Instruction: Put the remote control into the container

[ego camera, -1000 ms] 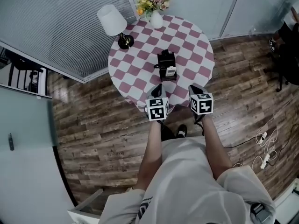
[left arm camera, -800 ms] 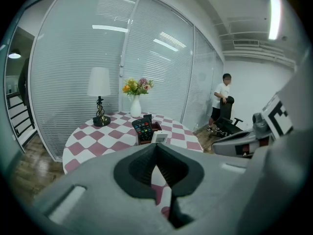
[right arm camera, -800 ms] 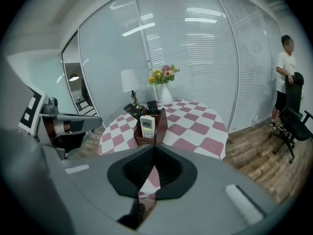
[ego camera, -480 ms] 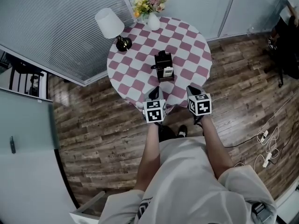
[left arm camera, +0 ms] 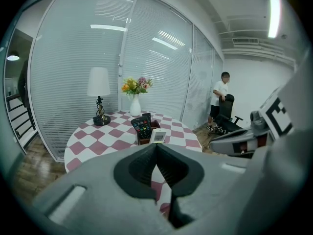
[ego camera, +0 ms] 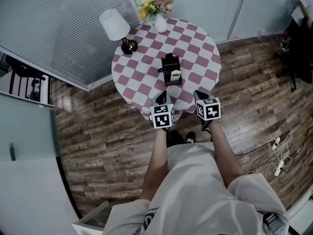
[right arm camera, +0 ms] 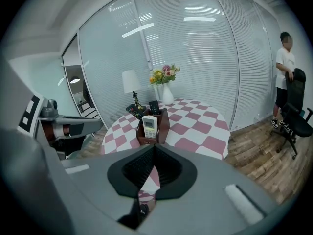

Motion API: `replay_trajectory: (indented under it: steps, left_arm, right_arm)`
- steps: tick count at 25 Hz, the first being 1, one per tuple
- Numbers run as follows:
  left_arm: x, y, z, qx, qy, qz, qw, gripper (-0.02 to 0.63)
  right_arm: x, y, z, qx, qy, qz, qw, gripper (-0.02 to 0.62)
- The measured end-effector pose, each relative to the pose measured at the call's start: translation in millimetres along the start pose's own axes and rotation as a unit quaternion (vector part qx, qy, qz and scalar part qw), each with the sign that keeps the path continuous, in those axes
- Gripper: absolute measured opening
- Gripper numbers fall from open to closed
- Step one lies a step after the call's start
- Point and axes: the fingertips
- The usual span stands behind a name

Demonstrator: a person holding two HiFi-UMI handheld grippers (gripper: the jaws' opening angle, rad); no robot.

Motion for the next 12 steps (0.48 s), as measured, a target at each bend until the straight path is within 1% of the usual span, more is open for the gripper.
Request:
replay_trajectory:
  steps: [6,12]
  left_arm:
    - [5.0,-2.0,-2.0,-0.003,-0.001,-0.006,1.0,0.005]
    - [1.6,-4.9,-3.4,-0.016,-0.017,-0.015,0.9996,0.005]
  right_arm:
    - [0.7,-1.3,-3.5,0.001,-0.001,-0.001,1.0,0.0]
    - [4.7,-2.9,-6.4,-0.003,0.0,-0.008,1.0,0.0]
Point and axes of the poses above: the fingertips, and each gripper's own axes: z forward along the fingers, y to its left, x out of its underside, and after that the axes turned 5 degrees about z, right-handed
